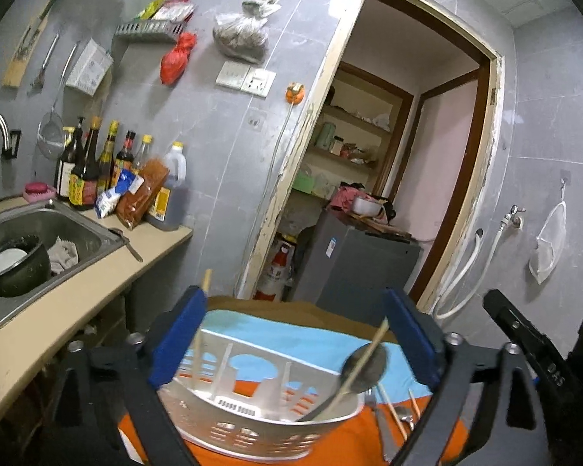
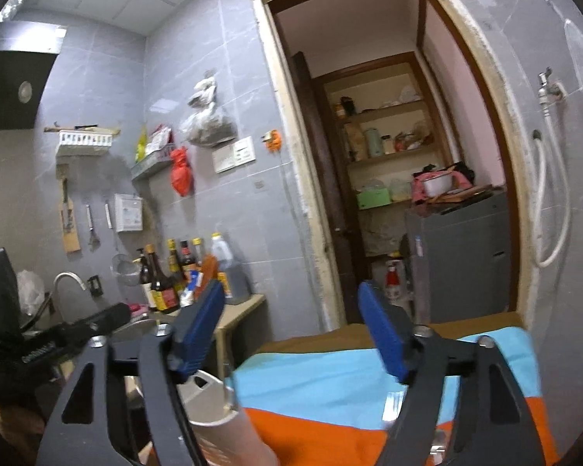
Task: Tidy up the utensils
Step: 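Move both tools back down over the remaining fork, spoon and chopsticks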
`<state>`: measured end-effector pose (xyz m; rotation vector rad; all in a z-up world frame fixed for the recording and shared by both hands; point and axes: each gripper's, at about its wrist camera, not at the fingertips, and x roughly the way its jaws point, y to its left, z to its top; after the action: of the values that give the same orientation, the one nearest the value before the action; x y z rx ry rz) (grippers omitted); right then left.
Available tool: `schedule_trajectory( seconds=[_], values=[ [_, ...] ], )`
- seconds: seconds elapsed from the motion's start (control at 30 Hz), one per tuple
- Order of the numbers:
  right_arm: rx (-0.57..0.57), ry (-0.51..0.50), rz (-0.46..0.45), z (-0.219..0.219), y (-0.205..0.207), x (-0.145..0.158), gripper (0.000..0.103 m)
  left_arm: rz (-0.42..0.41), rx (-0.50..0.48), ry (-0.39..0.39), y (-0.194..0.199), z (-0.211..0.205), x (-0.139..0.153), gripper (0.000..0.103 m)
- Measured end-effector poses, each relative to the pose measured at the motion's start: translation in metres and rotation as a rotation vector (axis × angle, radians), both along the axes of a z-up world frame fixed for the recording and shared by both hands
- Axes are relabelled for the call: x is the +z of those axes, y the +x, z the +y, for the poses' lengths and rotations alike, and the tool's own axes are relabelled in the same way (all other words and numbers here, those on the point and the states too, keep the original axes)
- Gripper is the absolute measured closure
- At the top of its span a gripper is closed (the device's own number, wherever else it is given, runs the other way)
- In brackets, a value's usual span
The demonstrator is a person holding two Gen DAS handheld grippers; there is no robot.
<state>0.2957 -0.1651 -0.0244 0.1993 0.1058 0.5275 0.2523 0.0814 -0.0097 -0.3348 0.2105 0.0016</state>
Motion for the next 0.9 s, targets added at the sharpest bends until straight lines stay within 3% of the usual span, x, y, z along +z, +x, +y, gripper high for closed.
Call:
schedule_trajectory(
  seconds=[0.2,0.5,0.67,0.9],
  values=[
    [-0.077,-0.032,0.0,-0.044,-0.014,0.009,0.0,-0.011,-0.01,0.077,-0.005,-0.049,0.01,0.004],
    [-0.189,-0.091,0.024,-0.104,-0.028,-0.005,0.0,0.031,-0.118,0.143,0.0,-0.113,-0.009,0.004],
    [-0.241,-0.106,0.089,-0.132,-0.025,-0.025,0.0,0.113,-0.194,0.14,0.009,-0.144,-0.036,0.004],
    [-0.269,-0.128,0.197,-0.161,-0.011,-0.06,0.0,0.233,-0.229,0.128,0.03,-0.17,-0.082,0.004]
  ],
)
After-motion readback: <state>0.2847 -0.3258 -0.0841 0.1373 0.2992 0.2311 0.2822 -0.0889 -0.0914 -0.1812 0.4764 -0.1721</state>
